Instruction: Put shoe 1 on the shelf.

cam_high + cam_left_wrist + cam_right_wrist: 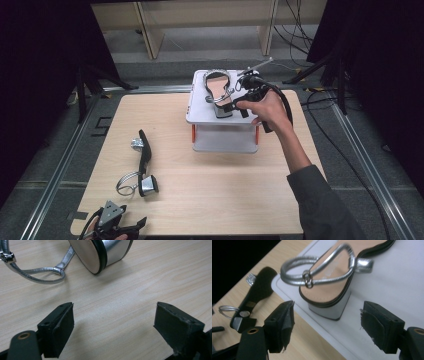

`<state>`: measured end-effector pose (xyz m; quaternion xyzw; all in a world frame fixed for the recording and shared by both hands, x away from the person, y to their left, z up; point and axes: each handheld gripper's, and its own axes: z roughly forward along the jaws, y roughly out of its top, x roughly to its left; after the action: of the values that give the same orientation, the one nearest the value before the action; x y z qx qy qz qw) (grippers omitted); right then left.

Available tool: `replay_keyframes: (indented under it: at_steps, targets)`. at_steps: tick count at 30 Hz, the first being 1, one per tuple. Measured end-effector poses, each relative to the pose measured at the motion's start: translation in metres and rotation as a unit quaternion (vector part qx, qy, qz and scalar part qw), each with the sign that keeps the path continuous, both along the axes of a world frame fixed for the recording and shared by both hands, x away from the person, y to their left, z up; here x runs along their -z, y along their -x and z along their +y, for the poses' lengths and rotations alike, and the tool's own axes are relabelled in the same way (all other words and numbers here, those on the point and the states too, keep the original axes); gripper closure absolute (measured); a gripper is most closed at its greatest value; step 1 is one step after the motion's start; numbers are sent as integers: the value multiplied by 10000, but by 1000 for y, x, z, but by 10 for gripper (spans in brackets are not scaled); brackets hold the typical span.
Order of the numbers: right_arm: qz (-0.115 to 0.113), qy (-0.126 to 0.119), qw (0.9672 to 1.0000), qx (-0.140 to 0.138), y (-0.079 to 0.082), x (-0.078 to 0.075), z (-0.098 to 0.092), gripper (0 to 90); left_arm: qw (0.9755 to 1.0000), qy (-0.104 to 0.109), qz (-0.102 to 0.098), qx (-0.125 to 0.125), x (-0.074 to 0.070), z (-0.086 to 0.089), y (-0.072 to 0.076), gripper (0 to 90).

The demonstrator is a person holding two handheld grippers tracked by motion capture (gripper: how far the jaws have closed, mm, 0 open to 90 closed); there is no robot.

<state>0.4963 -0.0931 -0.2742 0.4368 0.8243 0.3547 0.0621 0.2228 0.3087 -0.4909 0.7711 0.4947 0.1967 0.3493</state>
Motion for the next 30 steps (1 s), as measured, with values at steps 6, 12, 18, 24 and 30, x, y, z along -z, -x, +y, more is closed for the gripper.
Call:
replay_keyframes:
  at_steps: [6, 12, 18, 24, 30]
  targets:
    - [18, -10, 9998, -173, -4, 13, 15, 332, 10000, 59, -67, -23, 1, 0, 0, 158]
    - [15, -94, 9999, -82, -3, 13, 31, 317, 10000, 0, -19, 3, 0, 1, 0, 157]
    - [90, -167, 9996, -202, 2, 14, 45, 329, 10000, -12, -28, -4, 0, 1, 0, 157]
    - [-232, -43, 9990, -372, 19, 11, 35, 310, 9997, 213, -69, -85, 1, -1, 0, 157]
    - [-308, -131, 9974, -637, 46, 19, 23, 311, 9999, 63, -114, -94, -1, 2, -1, 158]
